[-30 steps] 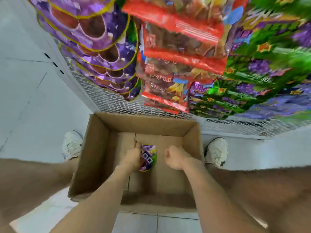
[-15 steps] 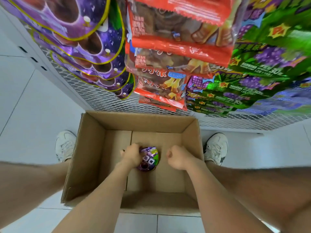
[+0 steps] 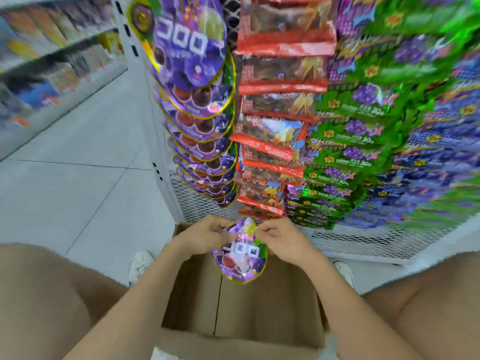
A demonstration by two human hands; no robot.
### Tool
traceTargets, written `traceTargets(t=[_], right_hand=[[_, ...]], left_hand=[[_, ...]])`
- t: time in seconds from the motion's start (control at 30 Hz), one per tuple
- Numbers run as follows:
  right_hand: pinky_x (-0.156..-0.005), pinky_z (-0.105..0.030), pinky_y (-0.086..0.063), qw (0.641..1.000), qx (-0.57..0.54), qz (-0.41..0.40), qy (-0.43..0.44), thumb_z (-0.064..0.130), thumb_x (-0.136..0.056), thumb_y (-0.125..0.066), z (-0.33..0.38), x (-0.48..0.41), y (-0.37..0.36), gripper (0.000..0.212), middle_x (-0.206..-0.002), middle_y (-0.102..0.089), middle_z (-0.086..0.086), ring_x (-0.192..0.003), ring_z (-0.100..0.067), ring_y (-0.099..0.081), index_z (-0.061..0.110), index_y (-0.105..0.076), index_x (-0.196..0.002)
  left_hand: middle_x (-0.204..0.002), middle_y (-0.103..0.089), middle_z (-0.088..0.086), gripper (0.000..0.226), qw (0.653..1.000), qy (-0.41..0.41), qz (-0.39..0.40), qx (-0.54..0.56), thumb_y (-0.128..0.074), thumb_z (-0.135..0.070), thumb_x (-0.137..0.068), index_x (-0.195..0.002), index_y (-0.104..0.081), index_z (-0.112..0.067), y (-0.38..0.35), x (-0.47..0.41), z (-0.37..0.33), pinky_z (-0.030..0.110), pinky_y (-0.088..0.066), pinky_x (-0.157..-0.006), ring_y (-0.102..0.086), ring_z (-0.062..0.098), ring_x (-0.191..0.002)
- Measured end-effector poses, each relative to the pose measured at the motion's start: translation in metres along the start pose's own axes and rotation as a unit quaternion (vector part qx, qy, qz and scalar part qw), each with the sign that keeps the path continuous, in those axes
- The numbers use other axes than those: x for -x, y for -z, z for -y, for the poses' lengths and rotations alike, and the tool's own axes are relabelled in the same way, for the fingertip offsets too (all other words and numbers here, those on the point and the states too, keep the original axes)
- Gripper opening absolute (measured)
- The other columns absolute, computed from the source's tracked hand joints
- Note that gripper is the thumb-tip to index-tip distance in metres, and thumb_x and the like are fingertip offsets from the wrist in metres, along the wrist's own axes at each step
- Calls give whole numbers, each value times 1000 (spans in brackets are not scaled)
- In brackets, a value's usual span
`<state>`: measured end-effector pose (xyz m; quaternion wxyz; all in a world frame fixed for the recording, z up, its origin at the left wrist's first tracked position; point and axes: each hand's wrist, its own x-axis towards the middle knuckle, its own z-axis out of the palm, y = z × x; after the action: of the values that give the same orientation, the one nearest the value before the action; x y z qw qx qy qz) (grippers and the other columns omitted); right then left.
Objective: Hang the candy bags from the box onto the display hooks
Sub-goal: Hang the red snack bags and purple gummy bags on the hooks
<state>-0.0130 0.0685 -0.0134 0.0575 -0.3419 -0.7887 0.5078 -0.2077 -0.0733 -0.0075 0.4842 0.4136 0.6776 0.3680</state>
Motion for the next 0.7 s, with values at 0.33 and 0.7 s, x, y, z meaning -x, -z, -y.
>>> traceTargets(t=[0.33, 0.7], right_hand=[[-54, -25, -24, 951, -35, -126, 279, 25, -102, -68, 161, 59, 25, 33, -61, -36, 11, -58, -3, -31, 17, -59, -71], [-81, -45, -57, 893, 43, -326, 307, 30, -90, -80, 269, 69, 88, 6, -85, -79, 8, -83, -19, -75, 25, -77, -92]], left_hand=[[-91, -78, -2, 13, 976, -174, -131, 27, -72, -2, -97, -98, -80, -13, 54, 107, -147, 24, -55, -75, -70, 8, -81], [-124, -69, -6, 55, 865, -294, -405, -39, -53, 6, -85, -137, -62, -12, 107, 129, -287, 21, -52, -100, -64, -4, -116]])
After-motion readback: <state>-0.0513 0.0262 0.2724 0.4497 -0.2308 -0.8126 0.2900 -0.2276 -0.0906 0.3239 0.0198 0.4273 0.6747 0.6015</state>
